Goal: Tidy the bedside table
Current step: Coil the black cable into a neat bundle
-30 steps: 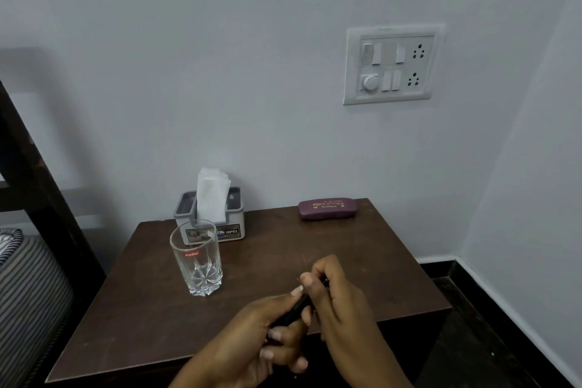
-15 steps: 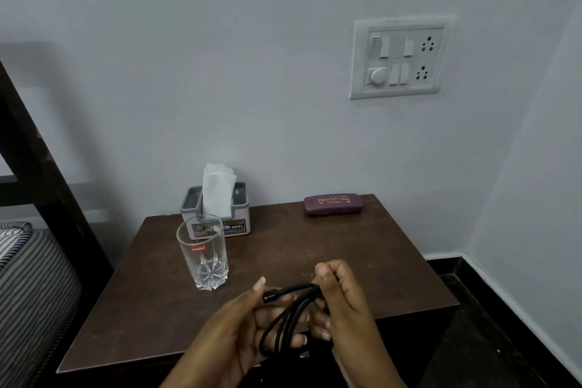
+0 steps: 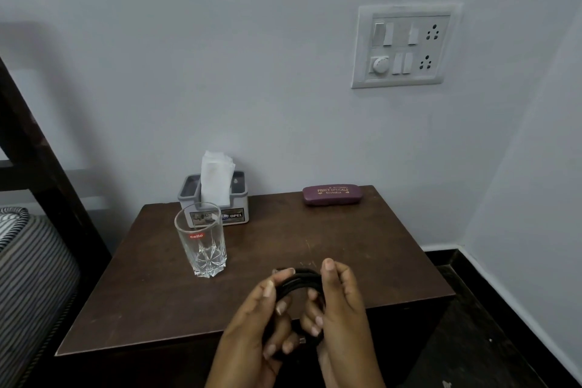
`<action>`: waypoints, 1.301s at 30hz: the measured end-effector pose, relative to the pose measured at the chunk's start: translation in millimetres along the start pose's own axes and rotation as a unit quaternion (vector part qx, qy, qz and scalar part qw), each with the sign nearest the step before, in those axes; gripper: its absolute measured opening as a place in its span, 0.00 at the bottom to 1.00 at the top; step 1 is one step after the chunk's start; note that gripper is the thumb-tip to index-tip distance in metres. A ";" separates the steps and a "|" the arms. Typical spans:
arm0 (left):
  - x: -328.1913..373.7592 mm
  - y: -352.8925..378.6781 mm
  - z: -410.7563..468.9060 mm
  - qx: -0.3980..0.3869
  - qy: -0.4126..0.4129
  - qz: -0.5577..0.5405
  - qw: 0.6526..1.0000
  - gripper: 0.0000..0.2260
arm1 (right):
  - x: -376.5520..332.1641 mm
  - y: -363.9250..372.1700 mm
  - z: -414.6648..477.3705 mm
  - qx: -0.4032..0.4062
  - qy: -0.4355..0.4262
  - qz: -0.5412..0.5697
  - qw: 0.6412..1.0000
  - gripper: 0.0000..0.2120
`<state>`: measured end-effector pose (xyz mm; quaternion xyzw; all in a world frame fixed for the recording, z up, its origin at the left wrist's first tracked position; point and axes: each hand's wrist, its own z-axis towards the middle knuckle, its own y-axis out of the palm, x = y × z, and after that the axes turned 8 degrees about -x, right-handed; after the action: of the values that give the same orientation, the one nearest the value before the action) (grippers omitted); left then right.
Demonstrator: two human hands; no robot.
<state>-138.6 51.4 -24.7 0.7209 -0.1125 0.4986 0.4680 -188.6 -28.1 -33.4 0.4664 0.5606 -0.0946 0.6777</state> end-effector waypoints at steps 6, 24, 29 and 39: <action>7.0 -1.0 5.1 -0.001 -0.015 0.021 1.000 0.12 | -1.8 4.1 -4.1 -0.003 -0.007 0.046 0.999 0.09; -0.3 -10.4 11.4 0.080 0.034 -0.051 0.995 0.08 | -4.5 -0.5 -8.9 -0.013 0.102 0.143 0.984 0.04; 1.8 -14.7 14.3 0.084 0.034 -0.033 0.995 0.09 | -6.8 -5.3 -6.5 -0.027 0.136 0.136 0.981 0.05; 9.2 -12.1 23.3 0.039 0.030 -0.009 0.999 0.07 | -12.2 -11.5 8.5 -0.085 0.160 0.105 0.978 0.08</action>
<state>-112.3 42.3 -25.5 0.7245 -0.0728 0.5198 0.4468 -194.7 -45.5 -29.6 0.4725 0.6154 0.1014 0.6227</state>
